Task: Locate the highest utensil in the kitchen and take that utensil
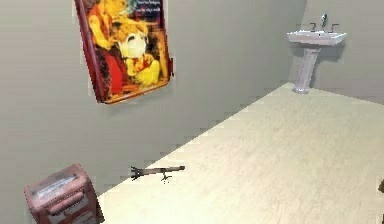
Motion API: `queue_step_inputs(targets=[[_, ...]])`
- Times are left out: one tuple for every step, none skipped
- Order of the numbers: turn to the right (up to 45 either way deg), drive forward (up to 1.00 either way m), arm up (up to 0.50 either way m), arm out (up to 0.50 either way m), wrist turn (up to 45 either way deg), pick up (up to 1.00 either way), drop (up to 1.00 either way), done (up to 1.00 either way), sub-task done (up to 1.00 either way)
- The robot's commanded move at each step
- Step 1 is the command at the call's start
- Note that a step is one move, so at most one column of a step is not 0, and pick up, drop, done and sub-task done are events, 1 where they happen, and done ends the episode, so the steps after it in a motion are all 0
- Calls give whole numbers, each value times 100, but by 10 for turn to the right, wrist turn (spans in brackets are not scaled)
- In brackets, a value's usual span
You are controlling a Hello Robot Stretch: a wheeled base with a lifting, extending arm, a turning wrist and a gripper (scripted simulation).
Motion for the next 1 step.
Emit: queue_step_inputs(targets=[[-450, 0, 0, 0, 0, 0, 0, 0, 0]])
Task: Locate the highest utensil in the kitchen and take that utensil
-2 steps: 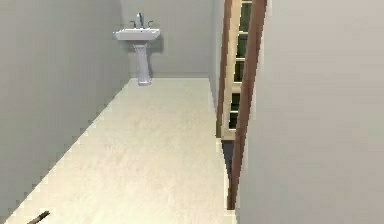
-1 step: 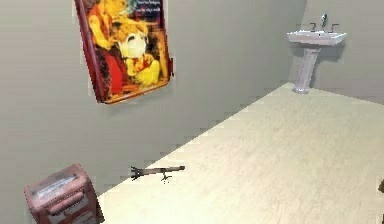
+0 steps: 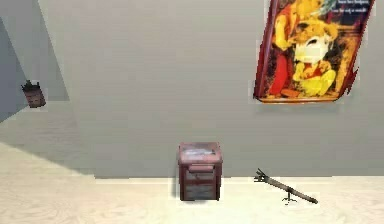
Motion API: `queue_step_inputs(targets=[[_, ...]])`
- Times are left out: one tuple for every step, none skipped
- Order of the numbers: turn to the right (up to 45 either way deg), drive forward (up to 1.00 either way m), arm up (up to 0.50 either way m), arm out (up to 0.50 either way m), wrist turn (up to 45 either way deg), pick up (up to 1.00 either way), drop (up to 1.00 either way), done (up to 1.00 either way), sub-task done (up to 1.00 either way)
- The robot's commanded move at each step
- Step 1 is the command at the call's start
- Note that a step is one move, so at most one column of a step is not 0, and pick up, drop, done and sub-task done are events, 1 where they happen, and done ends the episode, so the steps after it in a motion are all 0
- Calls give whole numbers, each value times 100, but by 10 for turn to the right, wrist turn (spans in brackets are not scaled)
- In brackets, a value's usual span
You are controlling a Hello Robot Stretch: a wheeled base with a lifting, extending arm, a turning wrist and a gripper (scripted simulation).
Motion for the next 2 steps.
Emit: queue_step_inputs(targets=[[0, 5, 0, 0, 0, 0, 0, 0, 0], [450, 0, 0, 0, 0, 0, 0, 0, 0]])
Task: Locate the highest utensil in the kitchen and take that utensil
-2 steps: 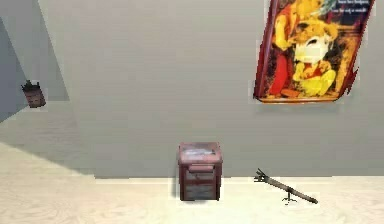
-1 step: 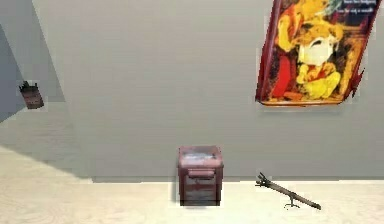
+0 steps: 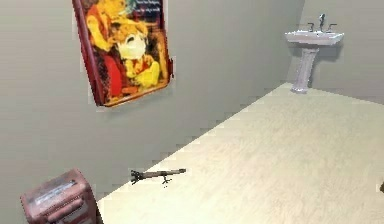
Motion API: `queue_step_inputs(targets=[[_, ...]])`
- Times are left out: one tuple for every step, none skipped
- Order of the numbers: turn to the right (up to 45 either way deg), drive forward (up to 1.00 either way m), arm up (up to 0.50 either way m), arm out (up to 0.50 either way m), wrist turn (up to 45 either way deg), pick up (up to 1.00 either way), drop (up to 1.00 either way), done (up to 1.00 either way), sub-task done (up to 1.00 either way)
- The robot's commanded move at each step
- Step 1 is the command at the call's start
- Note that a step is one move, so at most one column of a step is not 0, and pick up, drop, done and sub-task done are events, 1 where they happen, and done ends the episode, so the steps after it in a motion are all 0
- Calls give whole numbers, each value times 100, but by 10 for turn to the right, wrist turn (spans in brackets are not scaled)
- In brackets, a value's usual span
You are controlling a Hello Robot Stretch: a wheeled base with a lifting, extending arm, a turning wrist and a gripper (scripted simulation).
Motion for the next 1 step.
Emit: queue_step_inputs(targets=[[390, 0, 0, 0, 0, 0, 0, 0, 0]])
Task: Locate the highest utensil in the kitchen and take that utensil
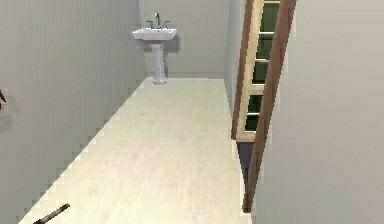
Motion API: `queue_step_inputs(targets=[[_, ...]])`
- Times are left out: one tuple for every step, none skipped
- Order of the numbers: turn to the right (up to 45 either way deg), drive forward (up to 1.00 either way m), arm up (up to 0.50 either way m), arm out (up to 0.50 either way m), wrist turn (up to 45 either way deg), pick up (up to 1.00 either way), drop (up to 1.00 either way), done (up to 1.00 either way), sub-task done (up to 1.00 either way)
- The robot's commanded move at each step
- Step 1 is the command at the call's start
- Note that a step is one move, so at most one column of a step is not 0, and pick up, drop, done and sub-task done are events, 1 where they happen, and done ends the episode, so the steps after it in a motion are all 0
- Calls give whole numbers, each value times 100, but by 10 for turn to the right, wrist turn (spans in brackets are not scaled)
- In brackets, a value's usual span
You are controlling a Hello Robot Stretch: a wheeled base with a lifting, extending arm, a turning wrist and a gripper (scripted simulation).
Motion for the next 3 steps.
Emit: queue_step_inputs(targets=[[0, 100, 0, 0, 0, 0, 0, 0, 0], [90, 0, 0, 0, 0, 0, 0, 0, 0], [0, 25, 0, 0, 0, 0, 0, 0, 0]])
